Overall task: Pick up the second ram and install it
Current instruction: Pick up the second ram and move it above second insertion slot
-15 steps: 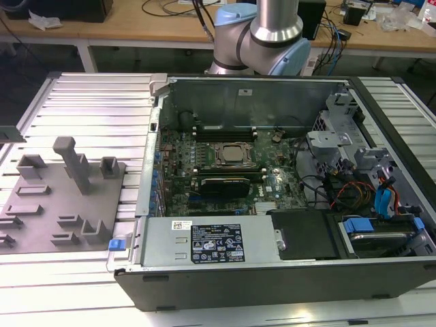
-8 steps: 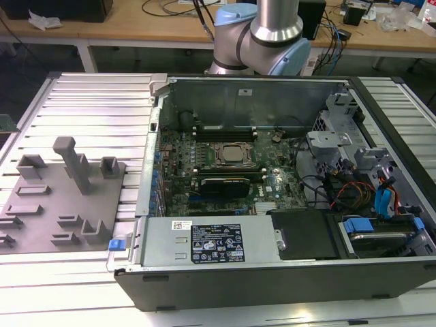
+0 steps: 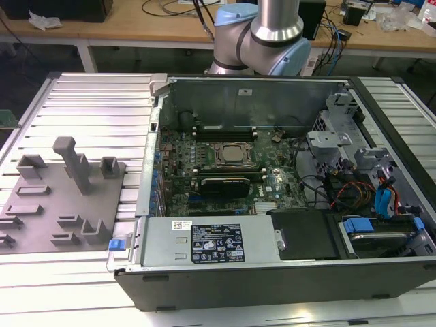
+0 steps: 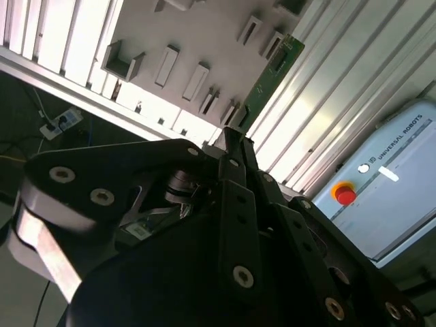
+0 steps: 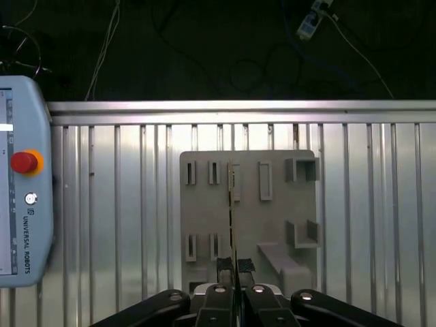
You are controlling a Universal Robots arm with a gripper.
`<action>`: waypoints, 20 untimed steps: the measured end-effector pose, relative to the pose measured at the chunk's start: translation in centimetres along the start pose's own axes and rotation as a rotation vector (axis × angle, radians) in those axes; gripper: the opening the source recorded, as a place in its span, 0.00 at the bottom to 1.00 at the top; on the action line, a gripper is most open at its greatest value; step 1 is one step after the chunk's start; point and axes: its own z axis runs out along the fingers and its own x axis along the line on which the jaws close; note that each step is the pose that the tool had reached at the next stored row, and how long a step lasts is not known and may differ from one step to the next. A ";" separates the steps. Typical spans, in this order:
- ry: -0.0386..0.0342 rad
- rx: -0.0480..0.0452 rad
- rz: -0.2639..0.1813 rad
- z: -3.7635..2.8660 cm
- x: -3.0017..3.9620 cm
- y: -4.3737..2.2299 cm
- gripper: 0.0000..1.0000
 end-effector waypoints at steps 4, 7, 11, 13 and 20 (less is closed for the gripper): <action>0.0000 0.0000 0.000 -0.10 -0.04 -2.36 0.13; 0.0000 -0.0001 0.000 -0.13 -0.37 -3.80 0.13; -0.0001 -0.0002 0.000 -0.03 -2.37 -5.60 0.13; -0.0001 -0.0013 0.000 0.09 -3.31 -6.76 0.13; 0.0018 -0.0036 0.000 0.41 -4.88 -11.26 0.13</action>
